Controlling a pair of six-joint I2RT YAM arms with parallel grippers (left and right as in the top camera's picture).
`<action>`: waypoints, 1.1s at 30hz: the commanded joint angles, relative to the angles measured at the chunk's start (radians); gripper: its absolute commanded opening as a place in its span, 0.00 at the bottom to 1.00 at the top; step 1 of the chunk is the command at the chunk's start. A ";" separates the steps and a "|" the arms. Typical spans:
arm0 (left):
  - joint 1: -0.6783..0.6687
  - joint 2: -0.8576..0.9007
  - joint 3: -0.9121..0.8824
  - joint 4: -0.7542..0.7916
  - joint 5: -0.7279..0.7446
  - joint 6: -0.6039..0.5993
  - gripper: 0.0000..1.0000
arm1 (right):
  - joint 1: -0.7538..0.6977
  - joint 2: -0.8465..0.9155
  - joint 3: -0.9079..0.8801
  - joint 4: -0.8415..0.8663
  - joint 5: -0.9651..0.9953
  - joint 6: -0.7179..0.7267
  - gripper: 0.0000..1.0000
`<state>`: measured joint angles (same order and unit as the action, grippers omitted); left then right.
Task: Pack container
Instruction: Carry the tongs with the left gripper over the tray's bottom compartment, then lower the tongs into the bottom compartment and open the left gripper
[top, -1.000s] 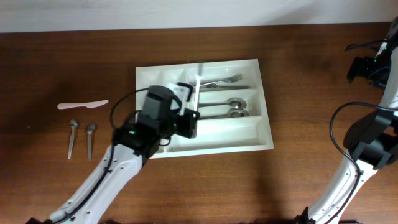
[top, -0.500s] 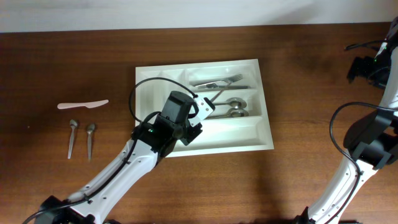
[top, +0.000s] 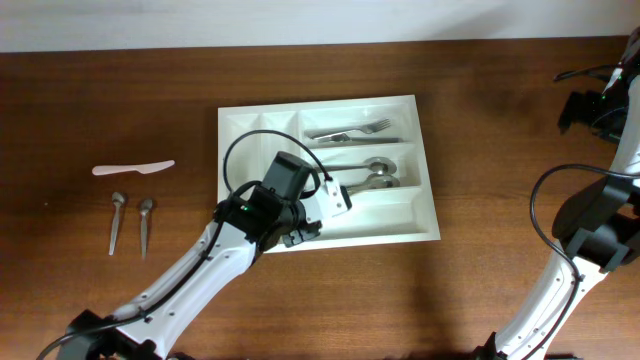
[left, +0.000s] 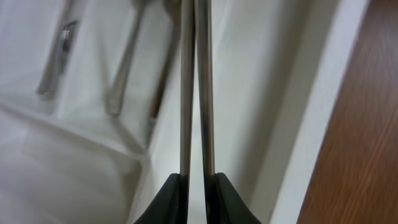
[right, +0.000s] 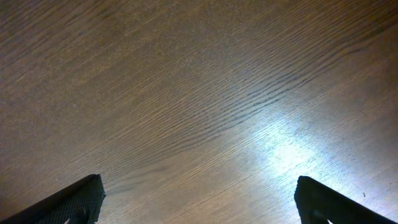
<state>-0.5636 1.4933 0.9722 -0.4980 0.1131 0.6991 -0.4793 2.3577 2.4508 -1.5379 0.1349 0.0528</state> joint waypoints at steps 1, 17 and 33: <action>-0.003 0.035 0.024 -0.008 0.018 0.163 0.02 | -0.005 0.006 -0.002 0.002 0.016 0.008 0.99; -0.003 0.163 0.025 0.006 0.010 0.171 0.39 | -0.005 0.006 -0.002 0.002 0.016 0.008 0.99; -0.003 -0.021 0.243 0.101 0.010 0.004 0.52 | -0.005 0.006 -0.002 0.002 0.016 0.008 0.99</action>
<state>-0.5636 1.5970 1.1263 -0.4023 0.1127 0.7807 -0.4793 2.3577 2.4508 -1.5379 0.1349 0.0521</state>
